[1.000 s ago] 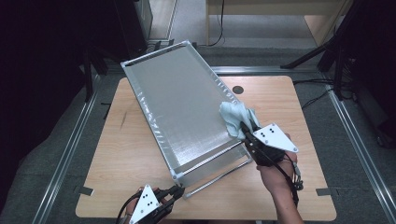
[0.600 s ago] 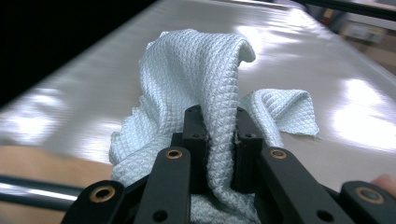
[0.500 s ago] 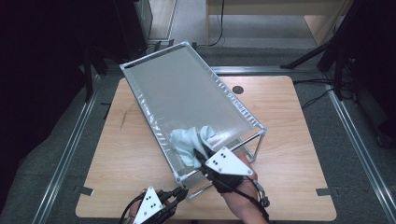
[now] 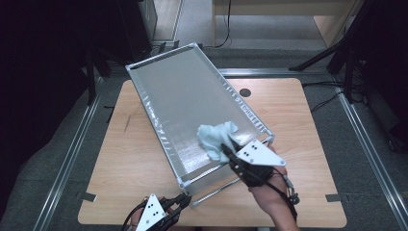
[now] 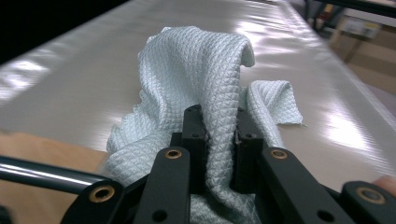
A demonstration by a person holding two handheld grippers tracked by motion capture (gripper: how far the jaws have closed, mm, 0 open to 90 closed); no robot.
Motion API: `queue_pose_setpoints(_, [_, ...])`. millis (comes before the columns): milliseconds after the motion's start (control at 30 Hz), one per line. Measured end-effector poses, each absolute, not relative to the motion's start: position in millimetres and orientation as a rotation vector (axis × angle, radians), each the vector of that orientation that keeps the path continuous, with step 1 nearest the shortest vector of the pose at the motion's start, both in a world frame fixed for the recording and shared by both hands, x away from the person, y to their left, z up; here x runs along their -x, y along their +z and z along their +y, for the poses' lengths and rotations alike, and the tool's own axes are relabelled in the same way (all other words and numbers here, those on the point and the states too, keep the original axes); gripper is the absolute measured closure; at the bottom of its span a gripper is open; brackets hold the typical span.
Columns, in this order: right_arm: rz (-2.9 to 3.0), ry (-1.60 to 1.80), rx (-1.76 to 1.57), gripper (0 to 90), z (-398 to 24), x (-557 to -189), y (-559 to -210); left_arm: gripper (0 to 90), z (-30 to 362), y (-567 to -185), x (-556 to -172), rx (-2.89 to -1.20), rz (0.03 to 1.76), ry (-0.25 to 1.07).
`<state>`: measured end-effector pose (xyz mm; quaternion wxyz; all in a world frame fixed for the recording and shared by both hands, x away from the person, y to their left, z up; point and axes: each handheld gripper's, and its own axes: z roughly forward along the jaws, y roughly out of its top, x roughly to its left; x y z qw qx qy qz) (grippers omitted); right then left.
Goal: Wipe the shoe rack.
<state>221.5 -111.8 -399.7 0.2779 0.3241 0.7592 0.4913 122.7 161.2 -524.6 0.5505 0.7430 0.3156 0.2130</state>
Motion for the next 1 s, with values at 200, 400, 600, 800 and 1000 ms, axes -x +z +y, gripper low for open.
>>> queue_pose_setpoints(200, [1.876,1.252,-1.03,78.4,-156,-240,-399,82.2,164,-525,-125,-1.75,0.765,0.507])
queue_pose_setpoints(400, [1.838,1.212,-1.047,79.9,-146,-235,-401,82.2,163,-525,-125,-1.748,0.765,0.51])
queue_pose_setpoints(600, [1.946,1.294,-0.983,80.1,-113,-220,-403,82.2,158,-525,-128,-1.745,0.766,0.507])
queue_pose_setpoints(800, [2.06,1.41,-0.862,80.2,-71,-194,-406,82.1,149,-525,-130,-1.749,0.757,0.495])
queue_pose_setpoints(1000, [2.098,1.441,-0.8,79.5,-55,-177,-404,82.2,148,-525,-130,-1.757,0.753,0.492])
